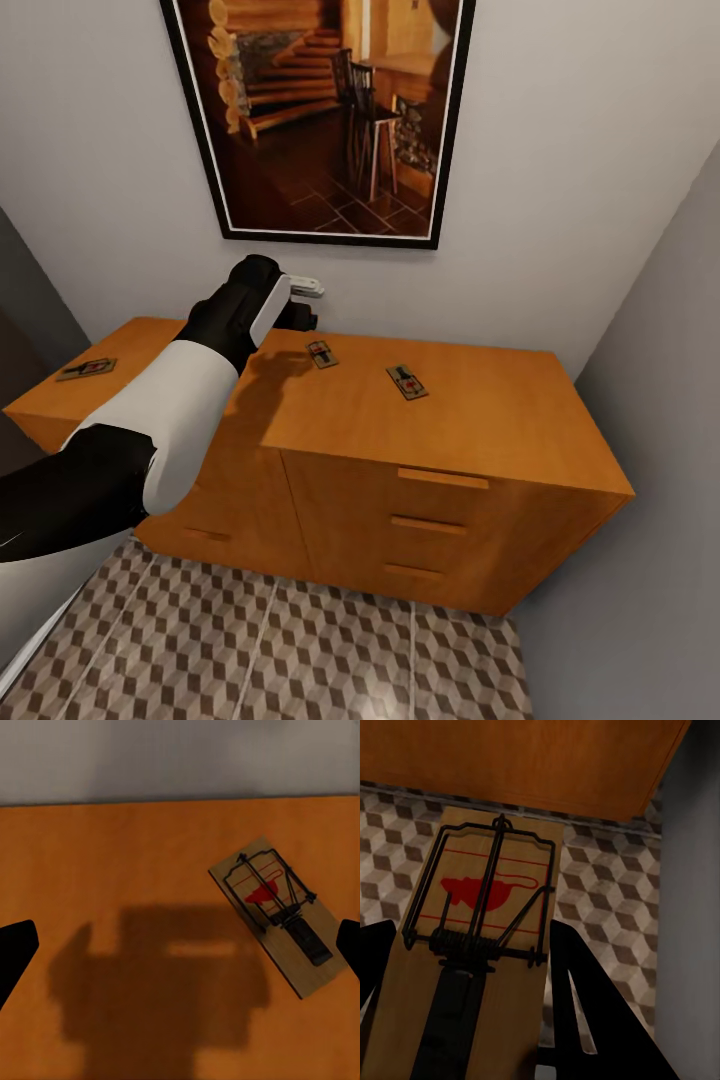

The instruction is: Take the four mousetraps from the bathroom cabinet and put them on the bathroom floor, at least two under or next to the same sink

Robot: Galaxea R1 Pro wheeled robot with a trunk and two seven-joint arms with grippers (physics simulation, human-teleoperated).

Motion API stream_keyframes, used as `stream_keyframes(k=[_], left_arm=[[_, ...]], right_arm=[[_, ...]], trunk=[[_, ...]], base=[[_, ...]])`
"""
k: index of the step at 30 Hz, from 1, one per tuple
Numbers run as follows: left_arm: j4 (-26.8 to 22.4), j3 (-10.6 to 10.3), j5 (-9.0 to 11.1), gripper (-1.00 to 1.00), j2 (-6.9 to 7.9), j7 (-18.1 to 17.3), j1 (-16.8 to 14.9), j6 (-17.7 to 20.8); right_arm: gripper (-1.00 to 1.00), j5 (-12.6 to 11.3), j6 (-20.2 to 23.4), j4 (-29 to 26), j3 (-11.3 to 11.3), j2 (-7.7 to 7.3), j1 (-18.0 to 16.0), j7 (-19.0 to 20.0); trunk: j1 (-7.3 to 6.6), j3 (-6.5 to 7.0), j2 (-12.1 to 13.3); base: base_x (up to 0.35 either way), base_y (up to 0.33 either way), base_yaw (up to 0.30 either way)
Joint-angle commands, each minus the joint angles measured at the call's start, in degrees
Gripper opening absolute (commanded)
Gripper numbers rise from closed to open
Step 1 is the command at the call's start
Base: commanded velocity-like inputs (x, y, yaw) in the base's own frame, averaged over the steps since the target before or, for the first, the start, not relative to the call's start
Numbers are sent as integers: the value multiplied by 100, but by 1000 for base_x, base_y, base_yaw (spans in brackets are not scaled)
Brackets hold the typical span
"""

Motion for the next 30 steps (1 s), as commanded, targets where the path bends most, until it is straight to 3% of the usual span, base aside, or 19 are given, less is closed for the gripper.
stream_keyframes(k=[1, 3, 8, 11, 30], left_arm=[[-4, -24, 67, 100, 1, 52, -4, 17], [-2, -24, 132, 100, -3, 52, -4, 17], [4, -24, 677, 100, -5, 52, -4, 9], [4, -29, 825, 100, -5, 52, -4, 8], [-4, -32, 878, 100, 3, 52, -4, 8]], right_arm=[[-100, 29, -17, 3, -48, -1, -2, 29], [-100, 30, -17, 3, -48, -1, -1, 29], [-100, 30, -17, 3, -48, -1, -3, 29], [-100, 30, -17, 3, -48, -1, -1, 29], [-100, 31, -17, 3, -48, 14, -2, 32]], trunk=[[0, -5, -2], [0, -5, -2], [0, -5, -2], [0, -5, -2], [0, -5, -2]], base=[[0, 0, 0], [0, 0, 0], [0, 0, 0], [0, 0, 0], [0, 0, 0]])
